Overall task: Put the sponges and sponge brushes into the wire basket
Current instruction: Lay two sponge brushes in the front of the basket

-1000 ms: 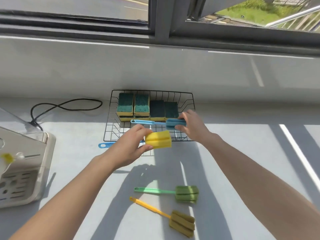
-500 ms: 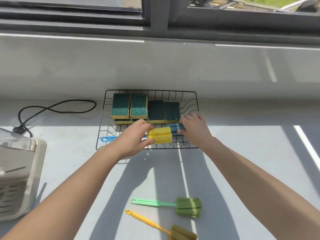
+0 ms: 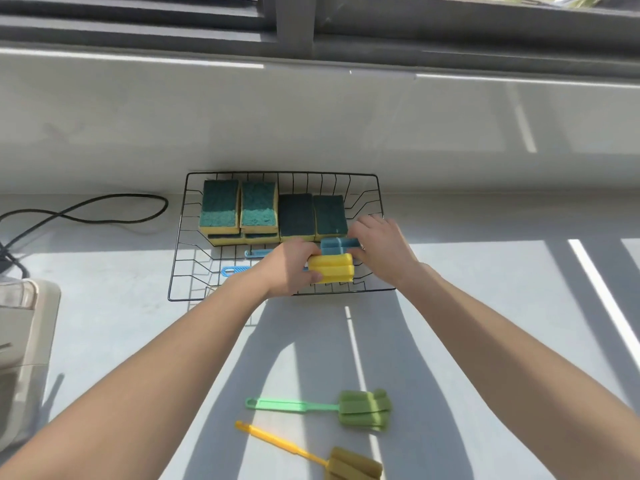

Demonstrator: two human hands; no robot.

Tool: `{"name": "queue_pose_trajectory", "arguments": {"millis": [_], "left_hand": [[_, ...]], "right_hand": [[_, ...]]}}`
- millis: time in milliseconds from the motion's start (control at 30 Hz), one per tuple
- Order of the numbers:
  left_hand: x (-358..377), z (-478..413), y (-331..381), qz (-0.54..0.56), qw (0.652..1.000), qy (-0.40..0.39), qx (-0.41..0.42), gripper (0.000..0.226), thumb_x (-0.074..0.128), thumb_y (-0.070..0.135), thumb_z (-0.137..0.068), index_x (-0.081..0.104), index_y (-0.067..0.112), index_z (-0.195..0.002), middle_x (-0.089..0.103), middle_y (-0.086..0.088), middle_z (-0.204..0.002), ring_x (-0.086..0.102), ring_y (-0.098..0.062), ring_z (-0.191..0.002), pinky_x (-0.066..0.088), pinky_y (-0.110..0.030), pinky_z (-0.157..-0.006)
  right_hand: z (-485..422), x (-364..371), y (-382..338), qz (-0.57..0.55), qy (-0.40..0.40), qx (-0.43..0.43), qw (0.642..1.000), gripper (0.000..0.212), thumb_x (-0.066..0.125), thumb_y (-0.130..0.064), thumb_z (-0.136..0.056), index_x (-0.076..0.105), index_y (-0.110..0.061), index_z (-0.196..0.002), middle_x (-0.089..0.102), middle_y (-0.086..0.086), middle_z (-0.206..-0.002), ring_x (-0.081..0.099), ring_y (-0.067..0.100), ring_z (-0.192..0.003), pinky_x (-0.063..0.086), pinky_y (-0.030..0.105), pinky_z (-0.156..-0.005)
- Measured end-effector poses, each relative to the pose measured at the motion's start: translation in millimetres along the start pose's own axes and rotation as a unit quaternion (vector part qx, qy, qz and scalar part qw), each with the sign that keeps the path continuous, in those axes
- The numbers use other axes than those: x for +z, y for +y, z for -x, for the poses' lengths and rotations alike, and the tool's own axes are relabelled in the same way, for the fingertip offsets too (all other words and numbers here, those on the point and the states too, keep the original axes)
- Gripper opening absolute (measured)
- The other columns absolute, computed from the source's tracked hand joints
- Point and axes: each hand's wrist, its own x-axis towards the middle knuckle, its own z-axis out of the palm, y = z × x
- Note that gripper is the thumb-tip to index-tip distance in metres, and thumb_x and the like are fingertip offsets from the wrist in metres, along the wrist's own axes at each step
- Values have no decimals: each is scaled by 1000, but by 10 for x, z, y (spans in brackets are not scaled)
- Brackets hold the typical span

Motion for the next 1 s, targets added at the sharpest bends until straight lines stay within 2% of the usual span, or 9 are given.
{"name": "queue_pose_trajectory", "arguments": {"millis": [100, 167, 233, 300, 400, 567, 733, 900, 1000], "left_hand": [[82, -82, 29, -1, 1000, -1, 2, 53, 70, 38, -89, 56, 16, -135, 62, -4, -125, 57, -22, -110, 47, -32, -90], [128, -131, 56, 11, 1000, 3, 2, 52, 71, 39, -88, 56, 18, -134, 63, -2, -123, 57, -19, -105, 47, -30, -87], [169, -179, 92, 27, 1000, 6, 4, 44, 73, 37, -86, 60, 21, -125, 65, 0, -114, 58, -17, -97, 48, -30, -80], [214, -214, 123, 43, 999, 12, 5, 37, 76, 35, -84, 62, 22, -115, 66, 1, -105, 60, -17, -91, 49, -32, -75], [276, -248, 156, 49, 998, 32, 0, 39, 77, 34, -83, 64, 20, -117, 63, 6, -98, 59, -16, -85, 44, -28, -70], [369, -289, 186, 14, 997, 76, -1, 36, 79, 35, -80, 67, 20, -110, 57, 2, -91, 54, -15, -77, 35, -25, -60], [413, -320, 204, 25, 996, 76, -36, 30, 81, 30, -77, 65, 19, -100, 53, 9, -74, 49, -8, -64, 30, -23, -51], [402, -321, 185, 35, 996, 67, -41, 32, 81, 30, -77, 67, 16, -103, 54, 9, -74, 50, -11, -67, 32, -22, -52], [366, -236, 137, 37, 996, 73, -30, 34, 75, 33, -84, 68, 14, -111, 62, 4, -87, 58, -16, -79, 41, -26, -62]], "right_hand": [[64, -75, 60, -61, 30, -5, 998, 12, 60, -22, -95, 67, -12, -97, 67, 5, -95, 58, 28, -90, 47, 42, -78], [146, -131, 79, -97, 34, -10, 995, 22, 53, -28, -97, 67, -11, -94, 67, 4, -89, 58, 28, -84, 47, 41, -74], [234, -182, 89, -114, 9, -19, 993, 29, 55, -40, -95, 68, -14, -95, 68, 0, -90, 58, 23, -85, 47, 37, -75], [289, -216, 97, -93, -21, -32, 995, 34, 64, -50, -88, 70, -17, -98, 69, -2, -95, 58, 20, -88, 46, 36, -75], [307, -214, 99, -21, -53, -41, 998, 38, 68, -56, -83, 72, -22, -101, 69, -4, -99, 58, 21, -92, 43, 36, -76], [329, -119, 82, 7, -45, -41, 998, 34, 72, -52, -80, 70, -23, -99, 67, -4, -96, 56, 22, -95, 40, 38, -79], [298, -62, 12, 42, -67, -44, 996, 31, 74, -46, -80, 66, -21, -96, 64, -3, -96, 53, 23, -97, 38, 37, -81], [307, -63, -45, 65, -73, -45, 994, 32, 73, -45, -80, 64, -19, -97, 64, -1, -99, 53, 24, -97, 36, 36, -80], [375, -115, -52, 44, -60, -27, 997, 33, 71, -44, -83, 66, -18, -103, 64, 0, -102, 54, 24, -99, 39, 36, -82]]}}
